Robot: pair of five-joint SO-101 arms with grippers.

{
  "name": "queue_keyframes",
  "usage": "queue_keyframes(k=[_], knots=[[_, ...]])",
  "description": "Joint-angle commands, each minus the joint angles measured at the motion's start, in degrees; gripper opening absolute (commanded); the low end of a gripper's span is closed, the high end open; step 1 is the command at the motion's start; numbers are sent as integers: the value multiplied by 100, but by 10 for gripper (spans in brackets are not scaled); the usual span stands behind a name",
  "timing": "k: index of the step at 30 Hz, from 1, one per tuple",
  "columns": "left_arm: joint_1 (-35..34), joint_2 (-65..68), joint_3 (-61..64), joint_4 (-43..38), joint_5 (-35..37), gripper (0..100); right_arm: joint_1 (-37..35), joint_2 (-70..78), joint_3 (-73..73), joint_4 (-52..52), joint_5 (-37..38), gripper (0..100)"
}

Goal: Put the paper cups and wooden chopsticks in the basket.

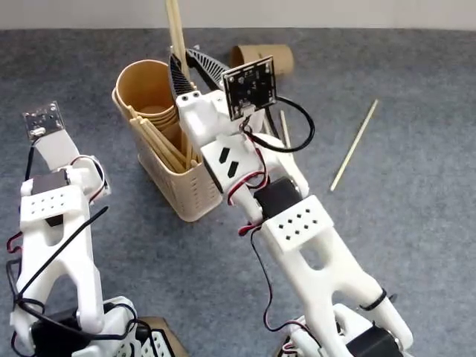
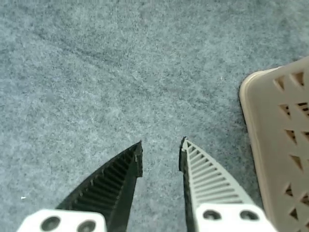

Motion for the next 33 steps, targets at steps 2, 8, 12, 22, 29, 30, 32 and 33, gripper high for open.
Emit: queue_keyframes(k=[2, 8, 12, 22, 29, 30, 32, 33], knots=[[75, -22, -31, -132, 35, 154, -101, 4, 119, -119, -88, 124], [57, -22, -31, -132, 35, 154, -145, -22, 127, -110, -88, 189], [48, -22, -31, -132, 35, 154, -136, -22, 127, -110, -88, 189], [48, -22, -31, -141, 35, 154, 453, -31, -514, 1596, -53, 188], [75, -22, -31, -167, 35, 154, 892, -31, -1051, 3090, -97, 188], [75, -22, -31, -167, 35, 154, 796, -31, -1077, 3090, -105, 188], [57, -22, -31, -149, 35, 154, 558, -40, -1226, 3116, -229, 188], [48, -22, -31, -149, 35, 154, 444, -31, -1305, 3204, -255, 188]])
